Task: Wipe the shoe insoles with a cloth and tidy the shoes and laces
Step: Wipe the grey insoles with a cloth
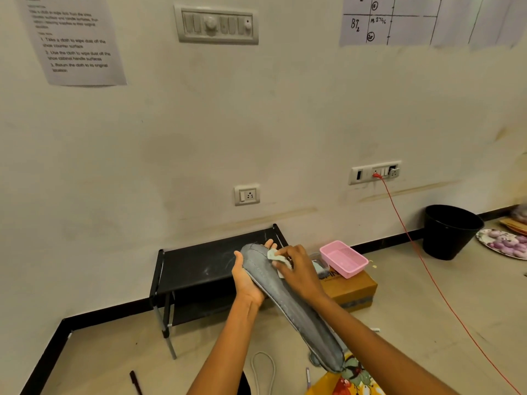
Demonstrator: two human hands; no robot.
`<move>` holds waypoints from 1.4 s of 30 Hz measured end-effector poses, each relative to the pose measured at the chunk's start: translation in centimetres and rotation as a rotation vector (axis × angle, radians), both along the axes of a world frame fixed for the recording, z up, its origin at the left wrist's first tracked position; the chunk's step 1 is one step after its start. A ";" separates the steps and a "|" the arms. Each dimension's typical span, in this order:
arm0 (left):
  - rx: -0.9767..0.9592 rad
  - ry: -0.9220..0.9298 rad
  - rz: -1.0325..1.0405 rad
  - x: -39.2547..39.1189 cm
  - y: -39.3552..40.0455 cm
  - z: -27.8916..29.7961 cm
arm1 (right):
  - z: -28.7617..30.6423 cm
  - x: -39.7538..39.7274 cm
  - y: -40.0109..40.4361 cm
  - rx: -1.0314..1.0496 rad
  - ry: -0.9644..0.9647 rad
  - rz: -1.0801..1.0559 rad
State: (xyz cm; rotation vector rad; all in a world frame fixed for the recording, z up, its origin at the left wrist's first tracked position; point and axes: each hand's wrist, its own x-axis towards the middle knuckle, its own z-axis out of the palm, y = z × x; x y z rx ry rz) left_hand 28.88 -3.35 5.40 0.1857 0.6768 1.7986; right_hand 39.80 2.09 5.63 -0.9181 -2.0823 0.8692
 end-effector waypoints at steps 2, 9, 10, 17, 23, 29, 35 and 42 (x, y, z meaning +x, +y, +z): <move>-0.003 -0.010 -0.012 0.1 -0.1 0.3 | -0.4 -0.1 0.1 0.000 -0.019 0.036; -0.053 -0.004 0.101 2.1 -1.2 -1.3 | -0.5 -1.4 -0.8 0.195 -0.101 -0.096; -0.047 -0.024 0.119 1.9 -1.2 -1.1 | -0.8 -1.6 -1.6 0.292 -0.160 -0.066; -0.016 -0.073 0.086 1.0 -1.8 -0.7 | -0.2 -0.1 -2.0 0.589 -0.258 0.140; -0.021 -0.074 0.094 0.5 -1.6 -0.5 | 0.6 -1.2 -3.5 0.533 -0.231 0.096; -0.041 -0.063 0.150 1.1 -2.5 -0.9 | -0.1 -0.4 -1.9 0.551 -0.370 0.038; 0.010 -0.101 0.174 -0.5 -2.4 -1.5 | -0.1 -0.8 -5.6 0.428 -0.273 0.243; -0.009 -0.018 0.159 0.7 -2.0 -1.3 | 0.7 -0.4 -1.7 0.396 -0.336 0.042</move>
